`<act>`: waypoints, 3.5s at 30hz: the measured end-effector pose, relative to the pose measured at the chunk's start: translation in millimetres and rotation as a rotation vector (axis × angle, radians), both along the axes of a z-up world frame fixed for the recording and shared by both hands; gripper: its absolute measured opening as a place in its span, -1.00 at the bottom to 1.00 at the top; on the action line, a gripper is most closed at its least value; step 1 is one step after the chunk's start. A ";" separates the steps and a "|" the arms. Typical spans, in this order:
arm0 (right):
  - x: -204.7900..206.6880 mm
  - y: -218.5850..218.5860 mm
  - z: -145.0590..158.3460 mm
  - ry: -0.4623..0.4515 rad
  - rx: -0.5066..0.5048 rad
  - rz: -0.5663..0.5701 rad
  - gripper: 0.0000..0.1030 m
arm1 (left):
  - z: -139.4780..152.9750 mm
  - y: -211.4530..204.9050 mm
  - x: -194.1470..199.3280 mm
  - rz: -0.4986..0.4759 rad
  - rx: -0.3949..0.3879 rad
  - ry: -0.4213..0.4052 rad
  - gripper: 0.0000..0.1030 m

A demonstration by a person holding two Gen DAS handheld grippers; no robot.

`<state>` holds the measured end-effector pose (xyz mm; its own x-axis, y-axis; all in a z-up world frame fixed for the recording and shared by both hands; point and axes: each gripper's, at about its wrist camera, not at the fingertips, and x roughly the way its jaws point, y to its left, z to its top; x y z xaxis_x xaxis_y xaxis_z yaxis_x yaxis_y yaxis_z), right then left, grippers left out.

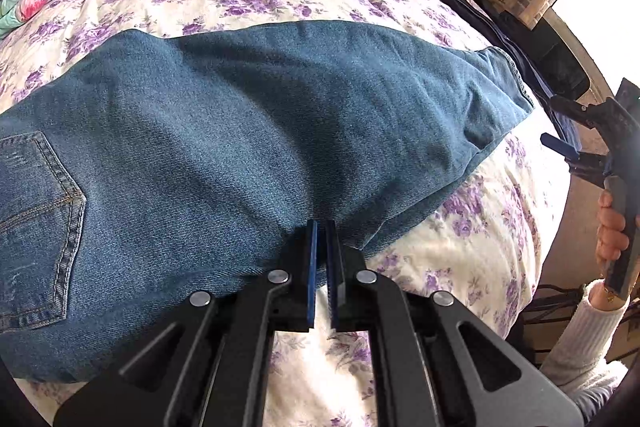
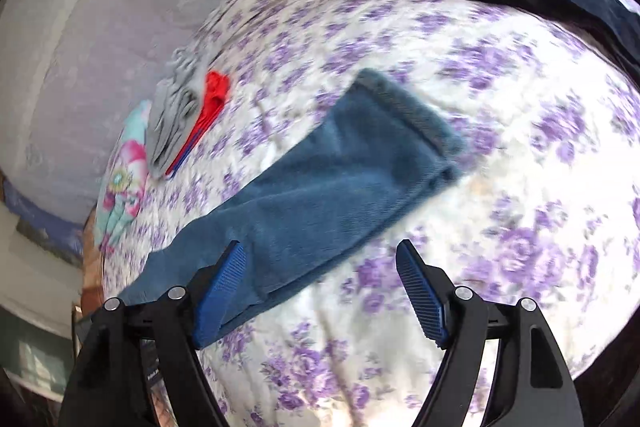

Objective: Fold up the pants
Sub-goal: 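Grasp the jeans cuffs with the right gripper and lift them, then fold the cuffs over toward the back pocket with the right gripper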

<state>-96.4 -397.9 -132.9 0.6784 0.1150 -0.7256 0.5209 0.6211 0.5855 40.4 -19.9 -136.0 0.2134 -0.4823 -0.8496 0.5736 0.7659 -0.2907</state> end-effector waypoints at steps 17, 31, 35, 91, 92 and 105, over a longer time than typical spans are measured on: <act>57.1 -33.3 -55.4 -0.183 0.164 -0.016 -0.72 | 14.8 -0.3 2.9 0.006 0.001 0.035 -0.92; 58.8 -25.5 -51.7 -0.247 -0.021 0.044 -0.71 | 64.2 -178.7 18.2 -0.136 -0.171 0.089 -0.92; 57.1 -25.1 -52.7 -0.247 -0.033 0.050 -0.71 | 14.8 -221.5 30.5 -0.084 0.008 0.103 -0.92; 119.8 324.2 5.4 0.023 -1.061 0.903 0.36 | 2.4 101.4 46.0 0.323 -0.164 0.080 -0.94; 113.6 324.5 14.1 0.012 -0.996 0.928 0.38 | 2.0 101.1 46.6 0.323 -0.170 0.086 -0.94; 144.7 275.9 43.0 0.090 -0.666 0.905 -0.82 | 0.3 100.9 44.0 0.306 -0.172 0.073 -0.94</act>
